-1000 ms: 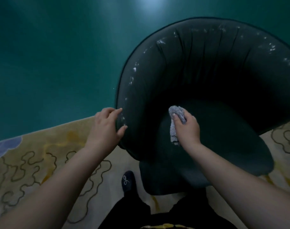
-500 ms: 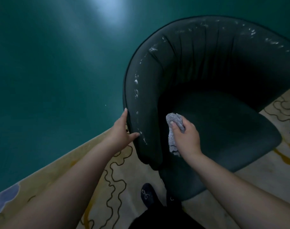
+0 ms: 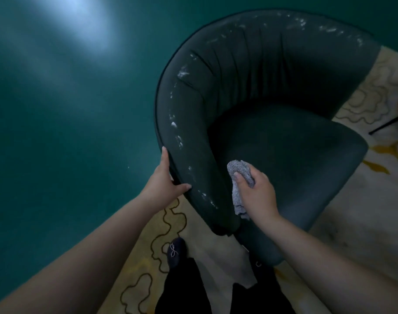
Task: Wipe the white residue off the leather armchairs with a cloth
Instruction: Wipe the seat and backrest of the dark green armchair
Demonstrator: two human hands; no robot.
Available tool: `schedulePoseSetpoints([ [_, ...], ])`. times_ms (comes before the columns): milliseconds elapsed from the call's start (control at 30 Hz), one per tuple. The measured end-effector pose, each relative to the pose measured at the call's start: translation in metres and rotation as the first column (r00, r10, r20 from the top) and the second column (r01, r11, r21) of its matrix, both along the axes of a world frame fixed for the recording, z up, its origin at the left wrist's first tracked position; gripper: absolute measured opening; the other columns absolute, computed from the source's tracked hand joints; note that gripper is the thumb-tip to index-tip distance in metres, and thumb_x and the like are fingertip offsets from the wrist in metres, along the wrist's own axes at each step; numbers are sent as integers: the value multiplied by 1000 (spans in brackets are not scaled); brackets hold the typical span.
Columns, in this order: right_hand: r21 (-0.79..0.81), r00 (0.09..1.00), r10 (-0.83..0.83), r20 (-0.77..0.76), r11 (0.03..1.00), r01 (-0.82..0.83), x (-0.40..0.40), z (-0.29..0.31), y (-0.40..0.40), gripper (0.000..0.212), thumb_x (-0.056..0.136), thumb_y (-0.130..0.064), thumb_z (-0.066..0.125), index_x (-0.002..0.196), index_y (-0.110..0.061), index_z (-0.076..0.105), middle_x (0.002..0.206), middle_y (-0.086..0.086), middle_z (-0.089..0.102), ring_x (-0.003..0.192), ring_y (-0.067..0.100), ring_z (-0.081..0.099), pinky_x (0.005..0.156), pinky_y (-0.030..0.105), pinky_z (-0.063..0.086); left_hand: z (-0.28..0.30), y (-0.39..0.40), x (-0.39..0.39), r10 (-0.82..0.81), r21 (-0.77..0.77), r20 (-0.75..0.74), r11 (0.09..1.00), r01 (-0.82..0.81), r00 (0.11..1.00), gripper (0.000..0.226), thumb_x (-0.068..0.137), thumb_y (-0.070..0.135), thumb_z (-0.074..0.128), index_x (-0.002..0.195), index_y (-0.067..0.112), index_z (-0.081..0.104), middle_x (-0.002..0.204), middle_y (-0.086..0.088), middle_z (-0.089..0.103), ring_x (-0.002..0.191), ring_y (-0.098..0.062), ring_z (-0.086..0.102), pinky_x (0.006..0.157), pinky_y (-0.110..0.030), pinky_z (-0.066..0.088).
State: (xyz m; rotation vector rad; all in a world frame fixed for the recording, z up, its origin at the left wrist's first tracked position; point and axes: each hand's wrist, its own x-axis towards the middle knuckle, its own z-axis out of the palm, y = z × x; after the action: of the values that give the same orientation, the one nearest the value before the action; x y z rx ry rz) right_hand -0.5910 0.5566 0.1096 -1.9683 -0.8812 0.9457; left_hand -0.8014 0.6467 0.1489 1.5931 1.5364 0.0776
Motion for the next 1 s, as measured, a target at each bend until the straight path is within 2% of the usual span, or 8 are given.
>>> schedulePoseSetpoints([
  [133, -25, 992, -128, 17, 991, 128, -33, -8, -12, 36, 94, -36, 55, 128, -25, 57, 114, -3, 55, 101, 8, 56, 81, 15, 40, -8, 4, -5, -40, -21, 42, 999, 41, 998, 129, 75, 28, 81, 146, 35, -27, 158, 4, 22, 128, -22, 49, 106, -45, 43],
  [233, -28, 976, -214, 53, 976, 215, -53, -14, -23, 38, 94, -35, 55, 131, -27, 55, 114, -4, 52, 94, 2, 52, 75, 5, 35, -11, 6, -5, -72, 6, 46, 997, 72, 996, 129, 75, 26, 81, 147, 28, -26, 158, -2, 21, 137, -20, 37, 112, -41, 35],
  [400, -55, 961, -249, 119, 965, 256, -79, -16, -27, 41, 96, -37, 49, 136, -28, 49, 121, -1, 51, 96, 4, 46, 84, 19, 35, -16, 6, -5, -86, 23, 28, 996, 85, 996, 129, 75, 26, 81, 148, 24, -26, 156, -7, 23, 139, -21, 33, 111, -37, 32],
  [633, 81, 964, -22, 263, 997, 0, -103, -3, 44, 42, 97, -33, 47, 138, -31, 43, 112, 0, 48, 83, 9, 48, 70, 25, 41, -17, 5, -7, -81, 45, -22, 996, 82, 996, 129, 73, 32, 82, 149, 28, -22, 153, -7, 31, 130, -23, 45, 94, -27, 36],
  [733, 11, 957, -37, 288, 999, 35, -73, -15, 43, 39, 98, -34, 45, 137, -33, 44, 115, 2, 47, 90, 15, 54, 77, 31, 45, -14, 8, -12, -72, 10, 17, 997, 72, 997, 128, 73, 29, 82, 148, 35, -22, 157, 0, 25, 125, -22, 52, 103, -35, 41],
  [833, 0, 965, -184, 188, 982, 188, -51, -27, 18, 38, 97, -35, 46, 135, -33, 48, 116, 0, 50, 98, 13, 55, 79, 17, 39, -9, 12, -17, -36, -31, 83, 999, 38, 996, 127, 75, 23, 81, 147, 39, -22, 158, 3, 23, 113, -18, 62, 101, -43, 46],
  [900, 75, 974, -99, 204, 994, 86, -65, -24, 6, 40, 94, -44, 47, 133, -40, 48, 106, -8, 48, 87, 3, 53, 68, 6, 33, -9, 12, -18, -21, -55, 94, 998, 27, 995, 126, 76, 22, 80, 146, 39, -22, 158, 4, 22, 101, -15, 67, 97, -45, 49],
  [1000, 144, 942, 26, 335, 986, -79, -81, -29, 11, 42, 91, -44, 51, 132, -44, 47, 92, -12, 41, 72, 0, 47, 60, 10, 35, -11, 10, -18, -3, -60, 105, 998, 9, 994, 125, 76, 21, 81, 147, 40, -20, 158, 6, 22, 100, -17, 67, 95, -48, 50],
])
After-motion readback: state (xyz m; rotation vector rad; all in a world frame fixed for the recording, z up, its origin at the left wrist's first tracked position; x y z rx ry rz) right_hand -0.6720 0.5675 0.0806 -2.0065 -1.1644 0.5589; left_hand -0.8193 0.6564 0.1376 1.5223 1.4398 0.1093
